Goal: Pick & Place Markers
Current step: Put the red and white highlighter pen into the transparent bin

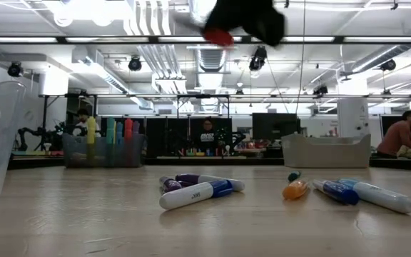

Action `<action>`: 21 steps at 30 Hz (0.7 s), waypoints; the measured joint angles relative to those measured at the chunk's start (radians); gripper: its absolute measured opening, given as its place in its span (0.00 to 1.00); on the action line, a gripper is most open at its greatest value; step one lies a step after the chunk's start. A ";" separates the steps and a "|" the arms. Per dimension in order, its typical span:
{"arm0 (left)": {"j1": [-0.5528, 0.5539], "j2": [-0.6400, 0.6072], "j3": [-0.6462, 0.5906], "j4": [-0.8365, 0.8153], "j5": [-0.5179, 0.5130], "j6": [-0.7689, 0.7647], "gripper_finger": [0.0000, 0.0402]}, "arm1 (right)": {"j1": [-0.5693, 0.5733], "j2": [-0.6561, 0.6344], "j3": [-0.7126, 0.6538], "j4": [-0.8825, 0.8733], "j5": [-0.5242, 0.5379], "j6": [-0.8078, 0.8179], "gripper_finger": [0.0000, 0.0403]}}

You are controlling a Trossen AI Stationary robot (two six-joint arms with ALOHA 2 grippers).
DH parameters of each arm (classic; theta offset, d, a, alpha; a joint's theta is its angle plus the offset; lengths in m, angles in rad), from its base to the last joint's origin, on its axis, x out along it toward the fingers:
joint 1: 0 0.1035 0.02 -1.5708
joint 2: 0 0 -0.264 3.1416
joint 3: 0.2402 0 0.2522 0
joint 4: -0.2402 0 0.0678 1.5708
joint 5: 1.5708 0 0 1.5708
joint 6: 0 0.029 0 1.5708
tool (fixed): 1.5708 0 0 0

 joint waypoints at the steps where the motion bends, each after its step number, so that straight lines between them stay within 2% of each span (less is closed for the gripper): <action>1: 0.000 0.000 0.000 0.000 0.000 0.000 0.39 | 0.005 0.000 0.020 0.032 0.017 -0.059 0.08; 9: 0.000 0.000 0.000 0.000 0.000 0.003 0.39 | 0.020 -0.001 0.083 0.334 0.040 -0.384 0.08; 21: 0.012 0.000 0.000 0.002 0.000 0.003 0.39 | -0.024 0.044 0.082 0.513 0.032 -0.450 0.08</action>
